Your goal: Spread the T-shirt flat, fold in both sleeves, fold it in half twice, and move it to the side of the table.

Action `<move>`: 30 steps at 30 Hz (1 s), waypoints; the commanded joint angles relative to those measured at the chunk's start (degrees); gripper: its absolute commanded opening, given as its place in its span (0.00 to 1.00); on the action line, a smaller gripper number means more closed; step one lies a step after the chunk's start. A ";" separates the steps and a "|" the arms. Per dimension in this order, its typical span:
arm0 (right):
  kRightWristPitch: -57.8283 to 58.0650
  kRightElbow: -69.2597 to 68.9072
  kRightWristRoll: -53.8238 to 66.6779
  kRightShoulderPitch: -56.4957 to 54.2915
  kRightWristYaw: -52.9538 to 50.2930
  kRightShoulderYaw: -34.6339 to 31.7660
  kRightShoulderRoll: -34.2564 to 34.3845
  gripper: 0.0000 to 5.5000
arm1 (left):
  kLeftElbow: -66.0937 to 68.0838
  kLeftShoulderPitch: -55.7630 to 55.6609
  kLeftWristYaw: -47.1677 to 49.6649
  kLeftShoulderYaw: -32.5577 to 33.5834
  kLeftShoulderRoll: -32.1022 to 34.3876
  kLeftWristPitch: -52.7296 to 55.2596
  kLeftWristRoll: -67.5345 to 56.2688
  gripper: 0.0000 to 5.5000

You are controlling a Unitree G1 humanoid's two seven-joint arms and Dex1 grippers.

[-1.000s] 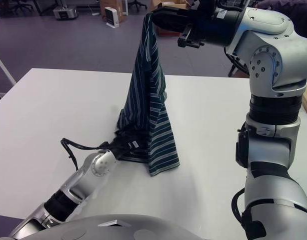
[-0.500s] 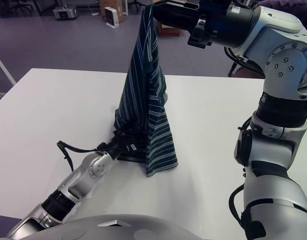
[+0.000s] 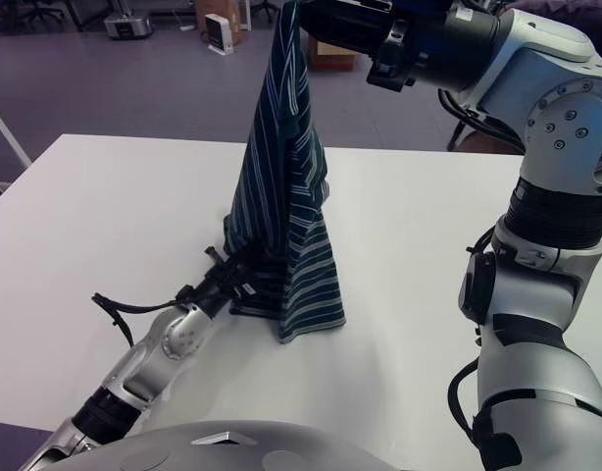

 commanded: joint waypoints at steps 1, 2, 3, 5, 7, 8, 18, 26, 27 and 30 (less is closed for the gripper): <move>0.69 0.03 1.52 -2.09 -0.93 -0.83 0.26 0.00 | 0.56 1.14 -2.99 -0.61 0.19 -2.81 -3.17 0.00; 0.81 0.05 1.84 -2.09 -1.18 -0.89 0.42 0.00 | 1.02 1.27 -3.19 -0.68 0.68 -4.01 -3.45 0.00; 0.92 0.08 2.12 -2.11 -1.44 -0.91 0.56 0.00 | 1.51 1.30 -3.20 -0.59 1.11 -5.00 -3.43 0.00; 1.21 0.08 2.79 -2.18 -2.07 -0.83 0.83 0.00 | 2.05 1.19 -2.62 -0.17 1.99 -6.99 -2.68 0.06; 1.48 -0.07 3.07 -1.85 -2.56 -0.50 0.77 0.00 | 2.32 1.02 -2.47 -0.05 2.55 -8.53 -2.09 0.11; 1.65 0.05 2.45 -0.99 -2.85 0.08 0.62 0.00 | 2.56 1.04 -2.64 -0.14 2.80 -9.11 -1.98 0.14; -12.87 20.21 -20.85 19.17 -0.83 11.64 -4.15 0.00 | 4.93 0.71 -10.37 0.13 3.03 -7.90 -6.80 0.42; -27.25 29.50 -33.40 25.09 1.08 21.86 5.26 0.00 | 8.50 -6.88 -21.99 2.89 4.87 -3.92 -12.32 0.52; -28.49 30.18 -34.50 25.22 1.29 22.90 6.52 0.00 | 7.95 -7.35 -23.31 3.39 4.59 -2.97 -13.75 0.52; -33.07 32.11 -39.35 26.55 2.19 27.61 9.44 0.00 | 5.42 -6.84 -27.22 3.75 4.02 -0.35 -17.83 0.52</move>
